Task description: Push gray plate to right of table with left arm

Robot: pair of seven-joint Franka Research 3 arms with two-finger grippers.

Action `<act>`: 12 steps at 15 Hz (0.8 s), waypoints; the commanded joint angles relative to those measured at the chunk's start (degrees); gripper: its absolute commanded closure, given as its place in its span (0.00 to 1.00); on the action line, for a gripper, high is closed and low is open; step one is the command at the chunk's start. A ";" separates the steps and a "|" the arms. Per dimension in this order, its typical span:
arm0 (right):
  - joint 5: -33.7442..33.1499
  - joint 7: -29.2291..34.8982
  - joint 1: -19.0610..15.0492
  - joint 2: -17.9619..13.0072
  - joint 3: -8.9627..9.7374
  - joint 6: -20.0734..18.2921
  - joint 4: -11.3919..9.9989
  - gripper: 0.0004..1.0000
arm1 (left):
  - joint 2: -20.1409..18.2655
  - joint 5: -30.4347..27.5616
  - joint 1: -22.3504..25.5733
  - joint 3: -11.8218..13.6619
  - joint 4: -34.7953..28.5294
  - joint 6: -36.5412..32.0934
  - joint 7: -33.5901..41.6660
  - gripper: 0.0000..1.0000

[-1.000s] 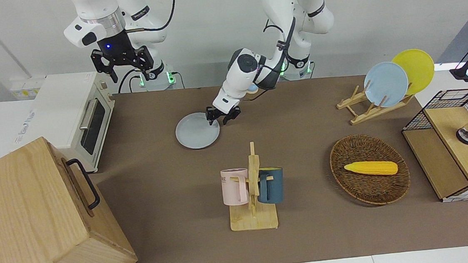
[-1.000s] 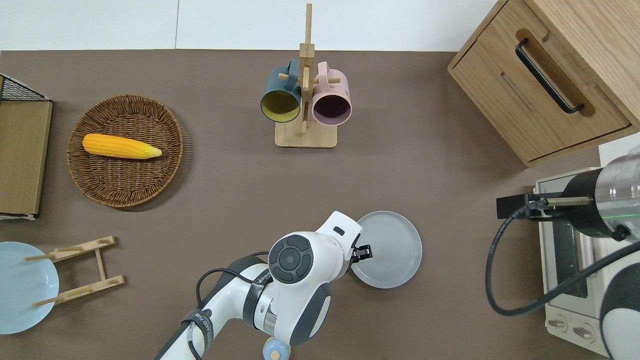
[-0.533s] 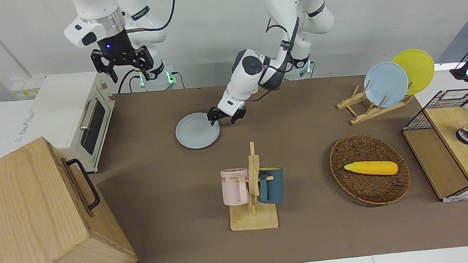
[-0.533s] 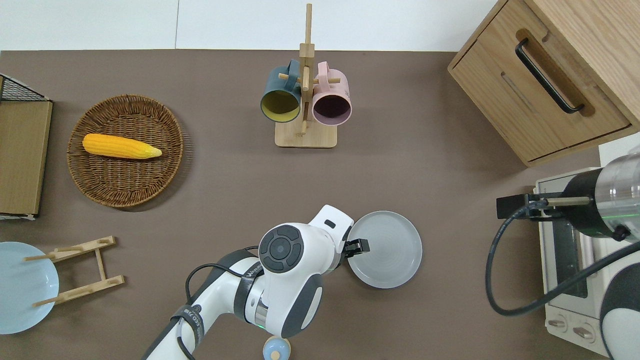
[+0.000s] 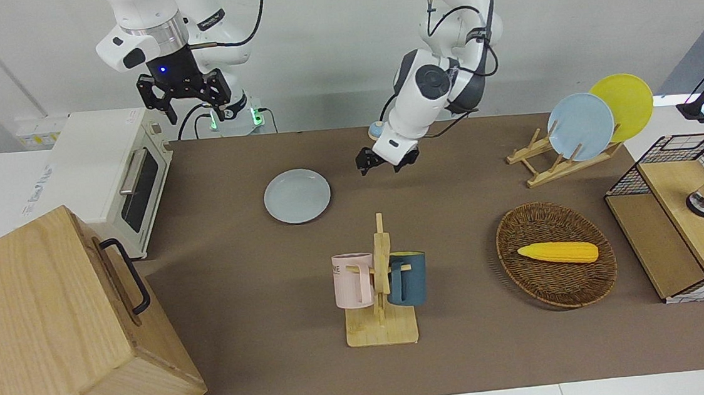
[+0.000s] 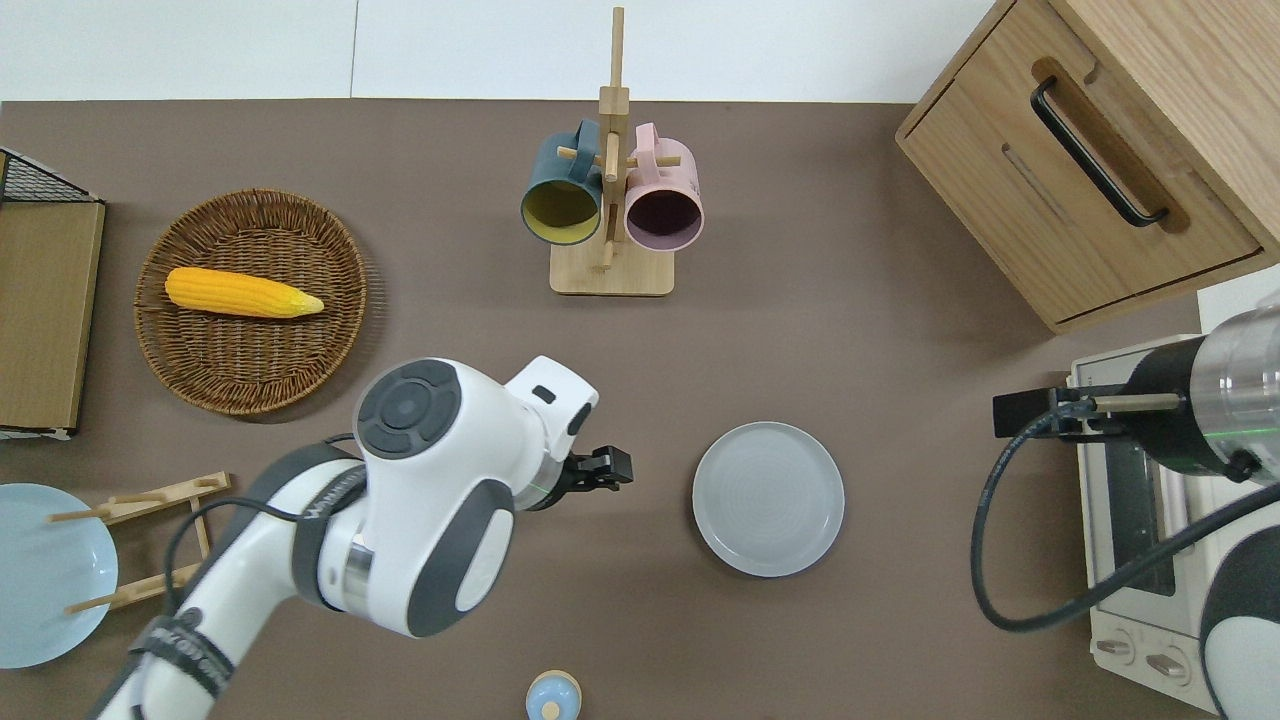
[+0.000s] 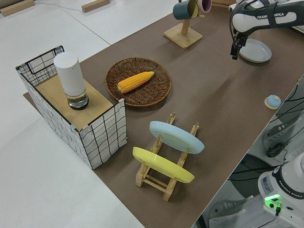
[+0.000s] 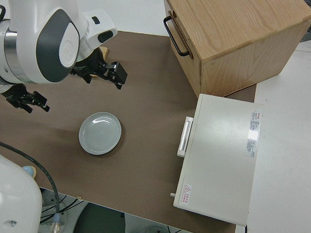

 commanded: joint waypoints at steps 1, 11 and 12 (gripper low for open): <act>1.23 0.67 -1.38 -1.57 0.83 0.02 -1.56 0.00 | -3.24 5.25 4.74 3.49 3.71 -10.23 7.99 0.01; 1.23 0.58 -1.38 -1.57 0.83 0.02 -1.56 0.00 | -8.52 16.34 17.57 4.39 10.65 -19.12 19.26 0.01; 1.23 0.67 -1.38 -1.57 0.83 0.02 -1.56 0.00 | -8.52 16.52 18.80 4.39 12.75 -20.87 19.35 0.01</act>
